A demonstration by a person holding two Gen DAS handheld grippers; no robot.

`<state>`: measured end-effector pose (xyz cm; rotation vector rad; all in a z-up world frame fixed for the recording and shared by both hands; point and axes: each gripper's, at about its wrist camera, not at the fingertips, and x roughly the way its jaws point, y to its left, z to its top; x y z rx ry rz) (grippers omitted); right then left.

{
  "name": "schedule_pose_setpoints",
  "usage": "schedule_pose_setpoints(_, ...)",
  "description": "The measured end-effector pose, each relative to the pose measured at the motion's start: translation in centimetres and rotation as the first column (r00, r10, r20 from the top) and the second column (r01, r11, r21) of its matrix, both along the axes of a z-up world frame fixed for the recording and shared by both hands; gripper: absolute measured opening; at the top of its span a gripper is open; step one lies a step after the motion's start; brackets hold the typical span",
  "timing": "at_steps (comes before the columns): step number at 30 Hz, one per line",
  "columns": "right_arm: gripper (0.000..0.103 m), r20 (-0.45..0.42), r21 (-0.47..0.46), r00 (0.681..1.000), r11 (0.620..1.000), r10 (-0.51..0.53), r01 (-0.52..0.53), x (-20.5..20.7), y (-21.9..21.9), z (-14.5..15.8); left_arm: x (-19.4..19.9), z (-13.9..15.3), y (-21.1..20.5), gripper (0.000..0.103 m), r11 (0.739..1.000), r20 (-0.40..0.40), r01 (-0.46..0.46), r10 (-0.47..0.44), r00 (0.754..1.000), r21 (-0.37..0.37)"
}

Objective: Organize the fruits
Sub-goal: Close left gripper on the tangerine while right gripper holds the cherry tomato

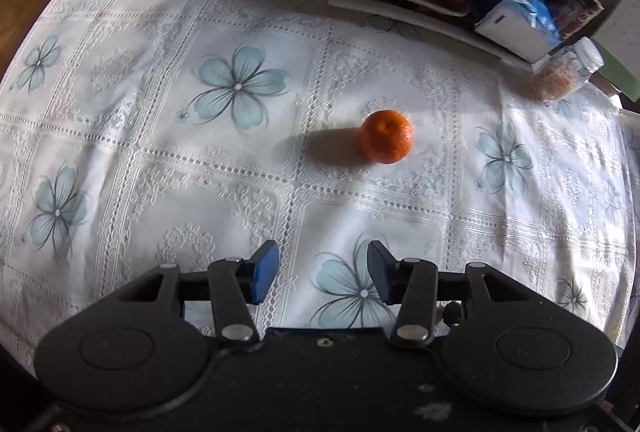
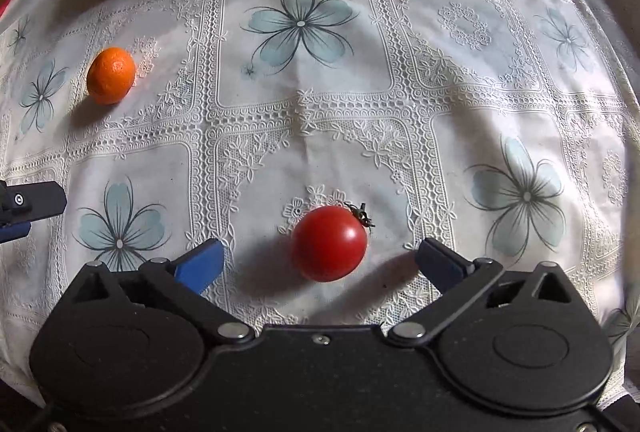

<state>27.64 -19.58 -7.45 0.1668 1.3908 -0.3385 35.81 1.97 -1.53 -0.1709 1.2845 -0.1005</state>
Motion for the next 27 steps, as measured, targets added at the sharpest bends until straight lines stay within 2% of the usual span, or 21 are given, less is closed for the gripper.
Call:
schedule_pose_setpoints(4, 0.103, -0.002, -0.001, 1.0, 1.0, -0.001, 0.001, 0.0, 0.4, -0.2, 0.1, 0.7, -0.9, 0.049, 0.998, 0.047, 0.054, -0.053, 0.998, -0.032)
schedule_pose_setpoints(8, 0.103, 0.01, -0.005, 1.0, 1.0, 0.001, -0.001, -0.1, 0.4, 0.0, 1.2, 1.1, -2.3, 0.05, 0.997, 0.073, 0.068, -0.066, 0.995, -0.027)
schedule_pose_setpoints(15, 0.103, 0.001, -0.002, 1.0, 1.0, -0.001, 0.001, -0.2, 0.4, -0.1, 5.6, 0.7, -5.2, 0.05, 0.997, 0.043, 0.081, -0.08, 0.996, -0.016)
schedule_pose_setpoints(18, 0.103, -0.011, 0.003, 1.0, 1.0, -0.004, 0.004, 0.1, 0.2, -0.3, 7.1, 0.3, -6.2, 0.05, 0.996, 0.047, 0.088, -0.089, 0.995, 0.02)
schedule_pose_setpoints(22, 0.103, -0.017, 0.004, 1.0, 1.0, -0.005, 0.005, 0.2, 0.2, -0.3, 8.2, -0.8, -6.6, 0.05, 0.994, 0.037, 0.086, -0.088, 0.995, 0.071)
schedule_pose_setpoints(27, 0.103, -0.022, 0.006, 1.0, 1.0, -0.006, 0.007, 0.2, 0.2, -0.3, 9.0, -2.5, -6.6, 0.05, 0.994, -0.006, 0.076, -0.076, 0.997, 0.08)
